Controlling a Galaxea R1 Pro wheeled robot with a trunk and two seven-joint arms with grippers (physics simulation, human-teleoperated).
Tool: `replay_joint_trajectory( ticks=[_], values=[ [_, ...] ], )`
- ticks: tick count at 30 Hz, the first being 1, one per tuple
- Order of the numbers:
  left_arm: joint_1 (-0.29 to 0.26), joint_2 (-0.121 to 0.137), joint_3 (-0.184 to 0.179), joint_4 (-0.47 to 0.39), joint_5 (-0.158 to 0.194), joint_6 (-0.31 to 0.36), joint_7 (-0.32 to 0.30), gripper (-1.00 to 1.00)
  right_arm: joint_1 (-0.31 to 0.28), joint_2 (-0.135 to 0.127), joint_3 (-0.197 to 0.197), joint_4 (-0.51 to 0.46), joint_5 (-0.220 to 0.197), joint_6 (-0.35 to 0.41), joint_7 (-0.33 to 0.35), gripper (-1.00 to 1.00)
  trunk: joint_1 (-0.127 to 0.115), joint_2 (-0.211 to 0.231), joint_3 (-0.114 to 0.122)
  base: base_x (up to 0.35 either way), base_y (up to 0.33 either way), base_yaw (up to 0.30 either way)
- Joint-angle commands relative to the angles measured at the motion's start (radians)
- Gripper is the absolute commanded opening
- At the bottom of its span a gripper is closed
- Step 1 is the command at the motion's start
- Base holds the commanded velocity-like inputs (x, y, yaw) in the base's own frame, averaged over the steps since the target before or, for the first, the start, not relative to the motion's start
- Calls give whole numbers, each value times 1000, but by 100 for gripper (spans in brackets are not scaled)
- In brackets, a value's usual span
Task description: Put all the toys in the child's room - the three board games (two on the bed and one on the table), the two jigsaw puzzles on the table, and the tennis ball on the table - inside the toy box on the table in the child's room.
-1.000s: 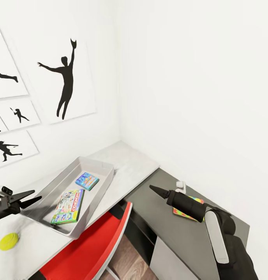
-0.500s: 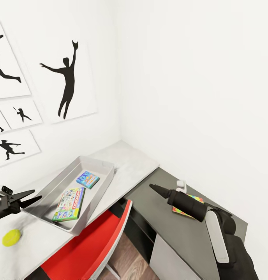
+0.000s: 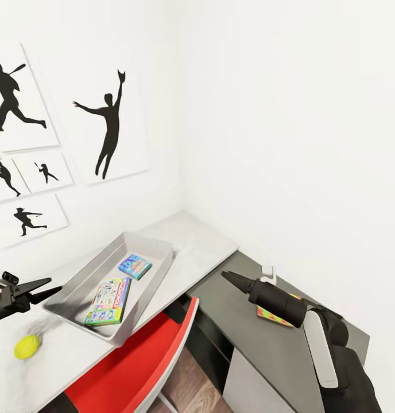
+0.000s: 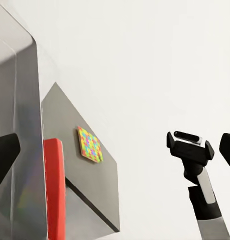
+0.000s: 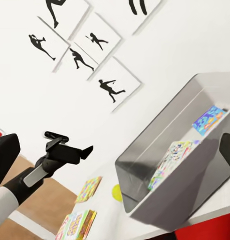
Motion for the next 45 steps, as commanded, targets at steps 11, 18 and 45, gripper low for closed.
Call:
replay_joint_trajectory(
  ticks=[11,18,45],
  values=[
    [-1,0,-3,-23,-1,31,-4,100,-1,1,-3,0,0,5,4,100,-11,19,19,-43,18,89],
    [4,0,-3,-17,-1,40,-4,100,-1,2,-2,0,0,5,3,100,-11,19,20,-108,79,123],
    [7,0,-3,-18,-2,43,-4,100,-1,2,9,0,4,3,-2,100,-11,19,20,-88,65,283]
  ],
)
